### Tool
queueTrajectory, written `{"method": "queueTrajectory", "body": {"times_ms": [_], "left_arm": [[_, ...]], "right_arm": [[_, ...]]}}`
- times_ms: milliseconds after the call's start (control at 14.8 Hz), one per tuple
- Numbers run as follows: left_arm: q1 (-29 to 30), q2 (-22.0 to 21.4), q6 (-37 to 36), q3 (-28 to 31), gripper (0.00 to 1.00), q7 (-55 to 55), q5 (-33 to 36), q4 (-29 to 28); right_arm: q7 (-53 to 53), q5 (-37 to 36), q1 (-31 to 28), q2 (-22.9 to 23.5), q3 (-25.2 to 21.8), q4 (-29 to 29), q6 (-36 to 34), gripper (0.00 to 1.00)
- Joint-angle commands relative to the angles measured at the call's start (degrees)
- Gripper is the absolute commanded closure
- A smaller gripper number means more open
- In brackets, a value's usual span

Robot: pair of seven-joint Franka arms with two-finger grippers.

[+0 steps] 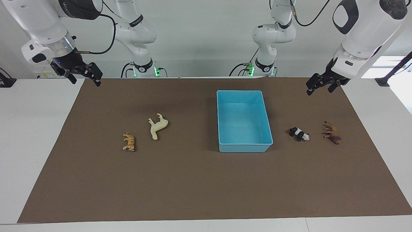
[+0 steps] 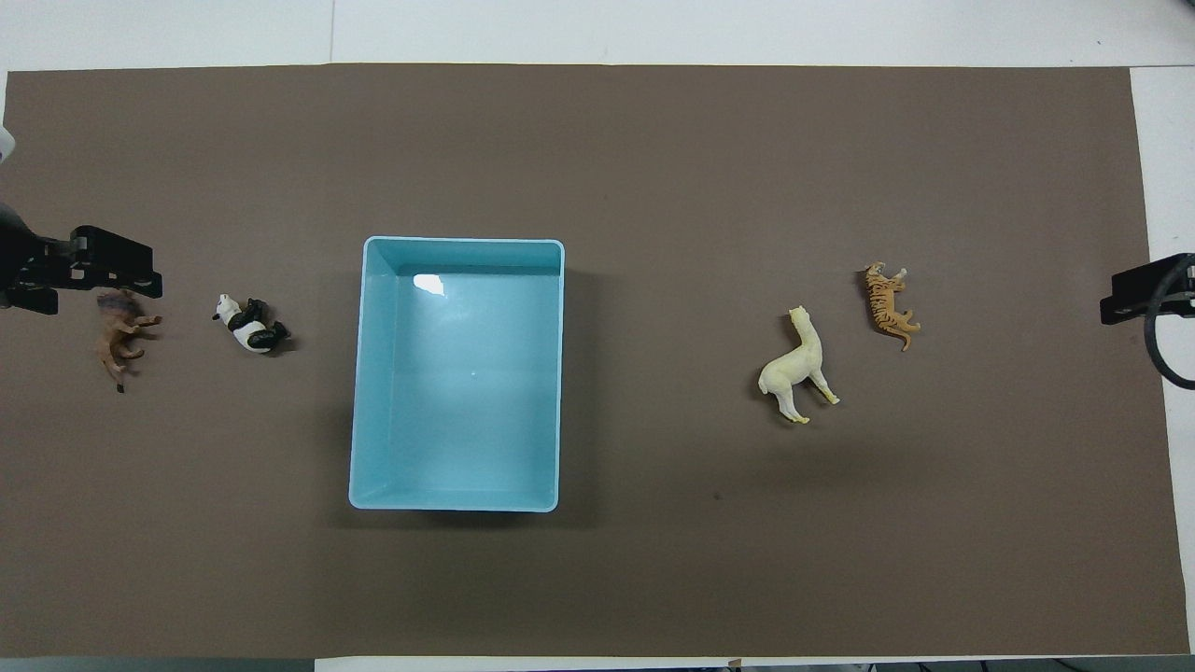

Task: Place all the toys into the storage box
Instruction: 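Reach the left gripper to the panda while the right gripper reaches the llama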

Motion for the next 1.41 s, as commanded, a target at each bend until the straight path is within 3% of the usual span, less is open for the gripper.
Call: {"method": "queueTrajectory", "body": {"times_ms": [0, 472, 606, 876, 1010, 1347], "left_arm": [[0.7, 0.8, -0.1, -0.6, 0.0, 0.5, -0.8, 1.1], [0.7, 2.2, -1.5, 0.5, 0.0, 4.7, -0.3, 1.4], [0.5, 1.3, 1.1, 1.5, 0.0, 4.5, -0.2, -0.6], [0.0, 1.0, 22.8, 3.3, 0.0, -0.1, -0.2, -14.7], [0.6, 1.3, 34.5, 3.5, 0.0, -1.7, -0.3, -23.0], [3.6, 5.2, 48.7, 3.4, 0.0, -28.0, -0.3, -32.1]], "right_arm": [[0.7, 0.5, -0.8, 0.1, 0.2, 0.4, -1.3, 0.0], [0.4, 0.5, -1.7, -0.1, -0.1, 0.4, -1.3, 0.0], [0.5, 0.5, -1.7, -0.1, -0.1, 0.4, -2.3, 0.0], [2.0, 0.4, -0.9, -0.8, 0.1, -1.2, -2.0, 0.0], [8.9, 0.4, -0.2, -2.2, 1.1, -4.4, 0.9, 0.0], [28.5, 0.4, 8.8, -3.0, 1.2, -12.1, 9.3, 0.0]]}}
